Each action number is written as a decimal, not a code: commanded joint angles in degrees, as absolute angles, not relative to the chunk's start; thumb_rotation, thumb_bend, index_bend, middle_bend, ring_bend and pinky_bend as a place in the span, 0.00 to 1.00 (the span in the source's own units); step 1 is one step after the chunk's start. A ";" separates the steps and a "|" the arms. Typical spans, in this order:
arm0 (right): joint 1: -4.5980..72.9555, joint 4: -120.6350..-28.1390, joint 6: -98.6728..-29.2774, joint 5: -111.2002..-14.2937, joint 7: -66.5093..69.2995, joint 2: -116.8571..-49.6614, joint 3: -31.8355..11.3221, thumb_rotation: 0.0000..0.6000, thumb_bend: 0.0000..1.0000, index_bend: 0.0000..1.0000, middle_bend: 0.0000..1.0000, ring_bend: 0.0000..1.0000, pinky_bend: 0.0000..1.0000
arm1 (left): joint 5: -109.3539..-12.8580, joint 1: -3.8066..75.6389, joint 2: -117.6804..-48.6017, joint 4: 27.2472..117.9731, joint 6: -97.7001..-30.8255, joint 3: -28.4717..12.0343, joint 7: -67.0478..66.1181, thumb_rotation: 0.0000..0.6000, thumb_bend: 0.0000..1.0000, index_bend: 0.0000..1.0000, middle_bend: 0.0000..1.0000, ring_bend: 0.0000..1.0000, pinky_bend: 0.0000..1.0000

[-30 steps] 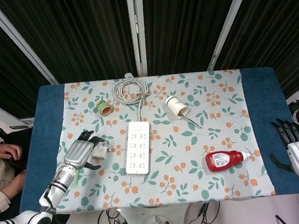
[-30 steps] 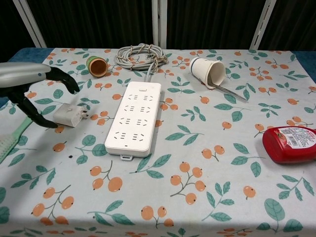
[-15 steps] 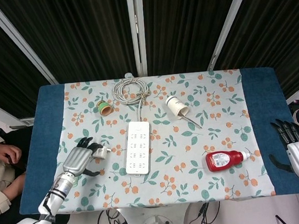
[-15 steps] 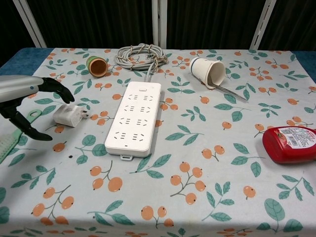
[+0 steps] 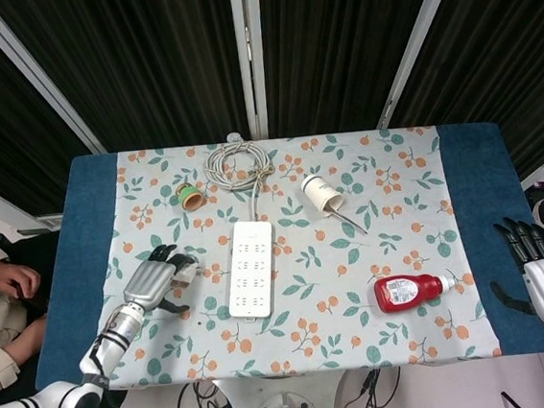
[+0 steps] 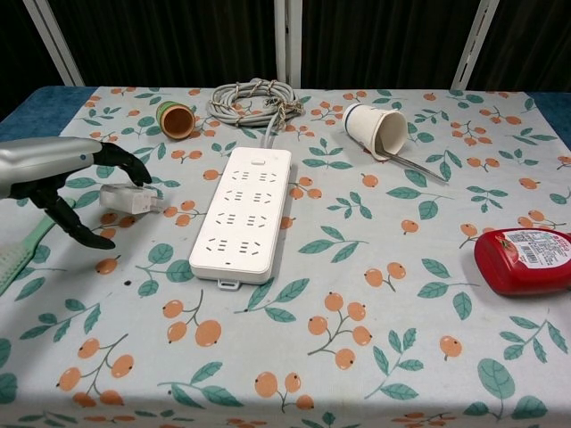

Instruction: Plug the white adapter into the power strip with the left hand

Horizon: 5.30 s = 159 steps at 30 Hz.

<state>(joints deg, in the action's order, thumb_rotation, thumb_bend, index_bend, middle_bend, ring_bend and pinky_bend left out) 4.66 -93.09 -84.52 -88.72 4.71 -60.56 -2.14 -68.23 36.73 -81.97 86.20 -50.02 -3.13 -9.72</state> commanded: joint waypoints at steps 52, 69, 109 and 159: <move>4.46 -94.80 -84.35 -87.80 2.48 -60.22 -2.53 1.00 0.23 0.00 0.00 0.00 0.00 | -82.42 34.65 -97.00 53.77 -56.14 -4.10 33.09 1.00 0.32 0.49 0.45 0.19 0.03; 3.82 -94.14 -85.40 -88.40 3.62 -60.26 -2.33 1.00 0.23 0.00 0.00 0.00 0.00 | -78.66 37.82 -78.16 79.89 -51.98 -3.47 -11.56 1.00 0.38 0.59 0.56 0.29 0.04; 3.38 -92.48 -85.71 -88.20 5.31 -60.80 -2.43 1.00 0.23 0.00 0.00 0.00 0.00 | -50.07 45.12 -81.78 98.73 -60.98 0.34 -57.92 1.00 0.21 0.42 0.44 0.27 0.00; 2.80 -94.51 -87.43 -88.49 3.50 -59.03 -3.12 1.00 0.23 0.00 0.00 0.00 0.00 | -90.35 35.40 -82.12 79.97 -69.72 6.22 -21.47 1.00 0.24 0.34 0.30 0.16 0.00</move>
<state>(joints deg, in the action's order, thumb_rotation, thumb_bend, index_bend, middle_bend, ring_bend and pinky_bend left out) 2.77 -94.51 -87.47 -88.49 3.52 -59.01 -3.11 -90.04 35.78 -82.57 79.40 -69.34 6.49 -21.20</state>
